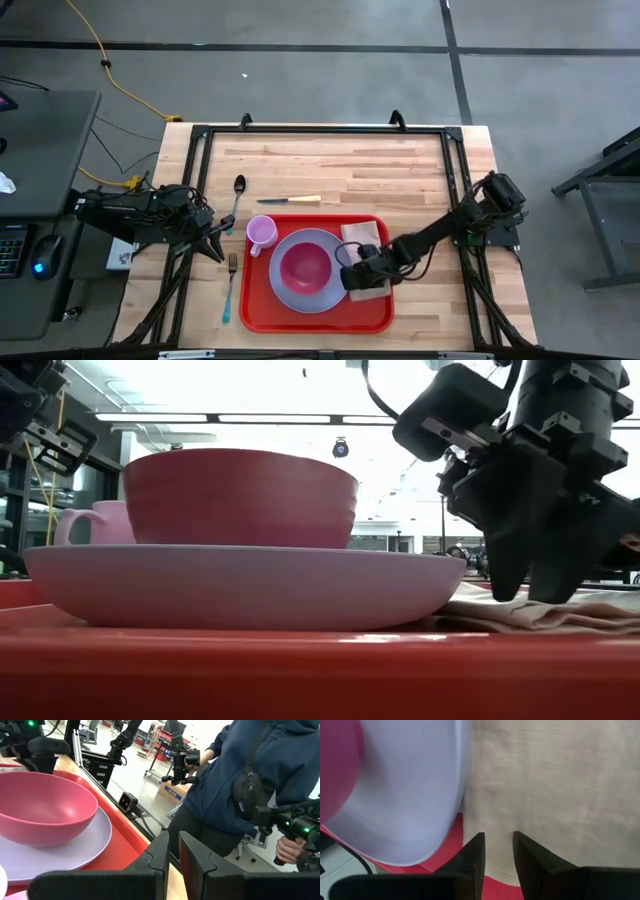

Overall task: Set up tray
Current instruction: Put the brown napkin to the right of the white plate on the red tray

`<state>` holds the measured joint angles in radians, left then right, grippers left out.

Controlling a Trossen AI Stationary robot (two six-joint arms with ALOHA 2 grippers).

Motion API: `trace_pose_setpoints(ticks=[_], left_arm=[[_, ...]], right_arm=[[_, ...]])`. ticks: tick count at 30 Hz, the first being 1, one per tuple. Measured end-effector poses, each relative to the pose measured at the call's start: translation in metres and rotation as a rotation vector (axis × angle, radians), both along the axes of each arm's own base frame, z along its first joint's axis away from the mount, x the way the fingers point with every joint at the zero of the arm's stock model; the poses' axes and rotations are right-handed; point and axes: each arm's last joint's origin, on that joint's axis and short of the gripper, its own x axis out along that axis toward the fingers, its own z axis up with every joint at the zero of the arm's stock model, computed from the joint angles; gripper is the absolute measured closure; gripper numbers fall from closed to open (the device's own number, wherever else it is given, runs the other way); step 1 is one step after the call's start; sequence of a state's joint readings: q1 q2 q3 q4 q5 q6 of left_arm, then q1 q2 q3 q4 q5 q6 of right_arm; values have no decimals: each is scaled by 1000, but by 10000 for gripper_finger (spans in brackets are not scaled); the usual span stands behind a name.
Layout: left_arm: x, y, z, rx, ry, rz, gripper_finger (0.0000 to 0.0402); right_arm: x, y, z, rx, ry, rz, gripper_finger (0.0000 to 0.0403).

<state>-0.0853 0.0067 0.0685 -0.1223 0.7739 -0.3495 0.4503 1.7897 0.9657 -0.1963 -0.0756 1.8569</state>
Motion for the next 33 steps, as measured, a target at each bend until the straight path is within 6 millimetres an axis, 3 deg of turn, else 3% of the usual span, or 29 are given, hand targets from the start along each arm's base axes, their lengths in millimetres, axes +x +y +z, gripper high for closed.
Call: trace_pose_setpoints(ticks=[33], left_arm=[[0, 0, 0, -10, 11, -4, 328]], right_arm=[[1, 6, 3, 49, -22, 0, 325]])
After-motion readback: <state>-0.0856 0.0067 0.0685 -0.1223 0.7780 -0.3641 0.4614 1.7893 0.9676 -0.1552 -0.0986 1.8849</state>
